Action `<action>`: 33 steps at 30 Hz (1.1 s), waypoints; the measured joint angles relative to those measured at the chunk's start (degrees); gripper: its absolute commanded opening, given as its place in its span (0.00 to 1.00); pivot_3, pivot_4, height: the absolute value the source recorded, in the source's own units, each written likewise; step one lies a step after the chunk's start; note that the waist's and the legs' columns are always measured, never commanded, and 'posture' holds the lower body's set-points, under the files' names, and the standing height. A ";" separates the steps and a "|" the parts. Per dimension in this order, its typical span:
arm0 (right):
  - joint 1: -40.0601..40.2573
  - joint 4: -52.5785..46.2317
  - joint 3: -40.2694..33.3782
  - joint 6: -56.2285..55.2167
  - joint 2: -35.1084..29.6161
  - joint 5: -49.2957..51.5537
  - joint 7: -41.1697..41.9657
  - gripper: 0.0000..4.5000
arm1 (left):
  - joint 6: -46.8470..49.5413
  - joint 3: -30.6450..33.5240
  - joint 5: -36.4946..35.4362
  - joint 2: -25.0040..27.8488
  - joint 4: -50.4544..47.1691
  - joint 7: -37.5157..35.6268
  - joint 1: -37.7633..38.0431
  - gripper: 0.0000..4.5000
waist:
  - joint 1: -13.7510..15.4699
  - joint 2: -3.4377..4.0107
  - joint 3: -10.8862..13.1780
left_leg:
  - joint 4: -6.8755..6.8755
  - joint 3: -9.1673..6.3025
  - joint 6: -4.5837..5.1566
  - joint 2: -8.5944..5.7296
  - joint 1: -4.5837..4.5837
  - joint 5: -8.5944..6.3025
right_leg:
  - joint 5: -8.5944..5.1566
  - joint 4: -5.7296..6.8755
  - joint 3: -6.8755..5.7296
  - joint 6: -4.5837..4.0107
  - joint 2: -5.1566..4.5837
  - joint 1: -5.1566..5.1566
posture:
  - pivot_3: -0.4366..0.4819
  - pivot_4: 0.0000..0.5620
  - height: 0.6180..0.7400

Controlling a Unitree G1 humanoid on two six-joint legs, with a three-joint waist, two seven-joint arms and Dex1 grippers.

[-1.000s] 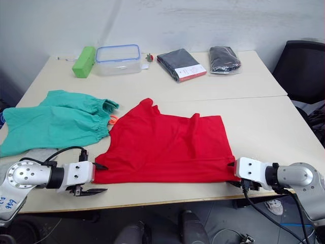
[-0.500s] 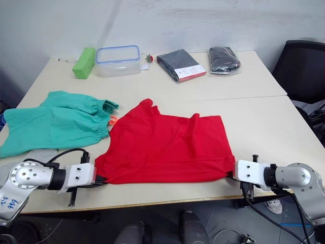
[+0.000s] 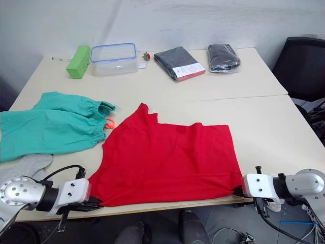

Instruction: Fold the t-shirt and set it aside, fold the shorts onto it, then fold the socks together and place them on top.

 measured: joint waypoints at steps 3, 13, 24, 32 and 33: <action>0.19 -0.21 0.00 0.17 0.00 0.05 0.01 0.00 | 0.55 -0.09 0.01 -0.05 -0.28 0.59 0.00 0.01 | 0.00 0.00 0.00 | 0.04 0.03 0.02 -0.02 0.02 -0.01 | -0.02 0.00 0.07 -0.03 -0.01 0.04 | 0.48 0.27 1.00; 2.06 -5.77 -2.62 10.31 -0.44 5.59 1.07 0.13 | 7.93 1.96 -5.76 -0.30 -0.42 -0.81 0.08 0.35 | -0.09 -0.03 0.03 | 0.14 0.15 0.02 0.00 0.06 0.00 | -0.02 0.08 0.21 -0.04 0.02 0.02 | 0.48 0.27 1.00; -4.47 -8.90 -6.81 27.59 -2.74 18.60 4.72 0.97 | 18.93 9.37 -20.42 0.64 2.21 -7.95 -5.68 1.00 | -0.06 -0.12 0.40 | 0.35 0.14 0.04 -0.01 -0.02 0.00 | -0.01 0.10 0.20 -0.05 0.01 -0.01 | 0.48 0.27 1.00; -31.19 5.71 -3.04 45.76 -0.49 24.85 1.74 0.99 | 29.43 0.35 -22.92 -2.27 22.75 -5.24 -41.58 1.00 | -0.01 -0.10 0.79 | 0.81 0.10 0.21 -0.19 -0.24 0.08 | 0.27 0.20 0.19 0.20 0.08 0.00 | 0.48 0.27 1.00; -34.82 8.76 -1.46 46.80 1.08 23.67 0.20 0.99 | 29.69 -2.61 -20.76 -4.16 26.78 -3.78 -46.92 1.00 | -0.01 -0.12 0.79 | 0.86 0.09 0.26 -0.33 -0.39 0.10 | 0.45 0.28 0.19 0.51 0.19 -0.15 | 0.48 0.27 1.00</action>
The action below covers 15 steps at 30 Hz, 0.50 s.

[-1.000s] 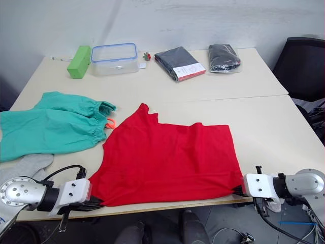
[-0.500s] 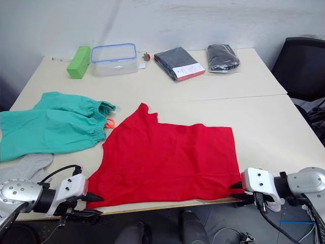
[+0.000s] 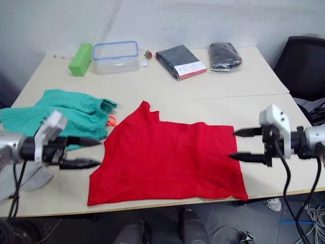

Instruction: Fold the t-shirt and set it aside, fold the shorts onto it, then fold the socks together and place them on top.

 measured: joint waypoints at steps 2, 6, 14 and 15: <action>-6.72 7.11 2.97 1.39 3.90 -3.06 -3.51 0.99 | -0.87 -4.97 5.00 -4.75 10.06 2.63 -9.83 1.00 | -0.01 -0.02 -0.02 | 0.12 0.05 0.07 -0.12 -0.15 0.02 | 0.21 0.08 0.02 0.33 -0.02 -0.14 | 0.48 0.27 1.00; -14.81 19.95 7.58 2.35 10.12 -9.52 -9.72 0.99 | -7.07 -11.67 14.12 -11.49 28.19 4.97 -20.62 1.00 | -0.21 0.03 -0.06 | 0.29 0.46 -0.08 -0.15 -1.17 0.28 | 0.35 0.49 0.00 0.53 -0.07 -1.24 | 0.48 0.27 1.00; -22.09 35.63 12.10 -4.03 16.39 -21.02 -17.02 0.99 | -18.93 -14.42 23.53 -18.99 50.12 6.21 -28.97 1.00 | -0.22 0.06 -0.06 | 1.29 1.16 -0.05 -0.10 -2.75 0.23 | 0.45 0.95 -0.37 0.69 -0.26 -2.74 | 0.48 0.27 1.00; -22.90 37.25 12.10 -4.59 16.86 -21.90 -17.62 0.99 | -19.97 -14.41 24.23 -19.55 51.67 6.30 -29.56 1.00 | -0.22 0.06 -0.06 | 1.44 1.16 -0.03 -0.12 -2.71 0.23 | 0.48 0.87 -0.35 0.71 -0.27 -2.68 | 0.48 0.27 1.00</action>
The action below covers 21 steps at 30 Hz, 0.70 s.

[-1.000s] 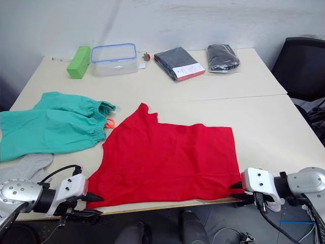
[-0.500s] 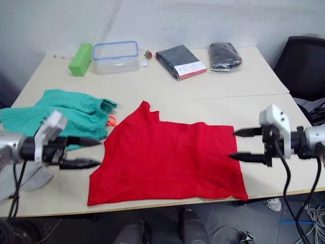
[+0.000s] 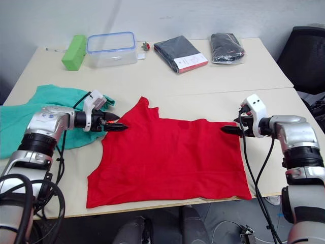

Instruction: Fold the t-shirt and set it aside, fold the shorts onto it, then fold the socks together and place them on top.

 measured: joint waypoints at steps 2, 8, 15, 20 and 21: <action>-1.01 2.46 0.02 -1.12 0.78 -1.53 -0.76 0.99 | -2.35 0.20 1.37 -0.92 2.54 0.19 -0.60 1.00 | 0.00 0.00 0.00 | 0.24 -0.01 0.06 -0.01 0.07 -0.02 | 0.07 0.08 0.04 -0.01 0.00 0.11 | 0.48 0.27 1.00; -1.65 3.58 0.90 -3.15 1.71 -4.77 -0.81 0.71 | -4.90 0.98 3.47 -1.63 5.31 -0.63 -1.05 0.73 | -0.02 0.00 0.00 | 0.46 -0.08 0.20 -0.01 0.22 0.04 | 0.41 0.08 0.21 -0.01 0.04 0.33 | 0.48 0.27 1.00; -0.47 2.21 0.35 -3.09 1.75 -4.74 2.23 0.17 | -4.78 1.11 4.30 -1.65 5.34 -3.02 -0.60 0.23 | -0.14 -0.02 -0.01 | 0.47 -0.13 0.22 0.00 0.23 0.04 | 0.46 0.09 0.34 0.05 0.07 0.31 | 0.48 0.27 1.00; -0.38 2.17 0.04 -3.42 2.07 -4.63 3.18 0.00 | -4.76 1.99 4.52 -1.68 5.34 -3.52 -0.57 0.01 | -0.18 -0.02 -0.01 | 0.50 -0.14 0.31 -0.02 0.23 0.04 | 0.53 0.08 0.46 0.11 0.06 0.30 | 0.48 0.27 1.00; -0.27 2.24 -0.25 -3.45 2.07 -4.60 3.25 0.00 | -4.79 2.24 4.52 -1.68 5.34 -3.76 -0.57 0.01 | -0.15 -0.02 -0.01 | 0.51 -0.14 0.32 -0.04 0.23 0.04 | 0.54 0.07 0.48 0.12 0.05 0.30 | 0.48 0.27 1.00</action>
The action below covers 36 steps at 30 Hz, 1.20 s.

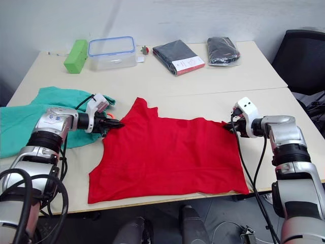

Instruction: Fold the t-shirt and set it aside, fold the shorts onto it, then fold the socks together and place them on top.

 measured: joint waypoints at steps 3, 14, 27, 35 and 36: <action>0.34 0.01 -0.90 -0.01 0.00 0.33 0.45 0.00 | -0.88 0.55 0.00 0.00 -0.02 -0.21 0.24 0.01 | 0.03 0.00 0.00 | -0.01 0.00 0.02 0.00 -0.03 -0.01 | 0.02 0.02 0.02 0.03 0.00 -0.02 | 0.48 0.27 1.00; 11.10 -13.15 -7.96 -10.87 -1.73 4.67 3.62 0.00 | -19.29 5.19 -0.43 2.64 -15.37 -0.95 12.08 0.01 | 0.14 0.01 0.00 | -0.07 0.05 0.01 0.05 -0.16 -0.03 | 0.04 0.07 0.08 0.07 -0.04 -0.17 | 0.48 0.27 1.00; 31.21 -21.05 -12.84 -52.78 -4.94 1.29 5.85 0.00 | -53.42 8.85 10.21 8.16 -32.51 15.93 35.12 0.01 | 0.22 0.01 0.00 | -0.06 0.19 0.39 0.00 0.21 -0.14 | 0.25 -0.16 0.19 0.05 -0.12 0.12 | 0.48 0.27 1.00; 29.12 -7.09 -11.03 -77.48 -7.78 -7.29 0.53 0.00 | -78.78 10.95 30.94 12.72 -31.57 40.41 39.15 0.01 | 0.08 0.01 0.01 | -1.38 0.33 0.49 0.08 2.03 -0.17 | 0.26 -1.22 0.18 -0.06 -0.50 1.83 | 0.48 0.27 1.00; 28.44 -5.54 -10.67 -78.89 -7.93 -7.82 -0.40 0.00 | -80.32 10.95 33.52 13.16 -31.28 43.10 39.32 0.01 | 0.00 0.01 0.01 | -1.48 0.38 0.48 0.08 2.03 -0.15 | 0.26 -1.23 0.20 -0.07 -0.51 1.80 | 0.48 0.27 1.00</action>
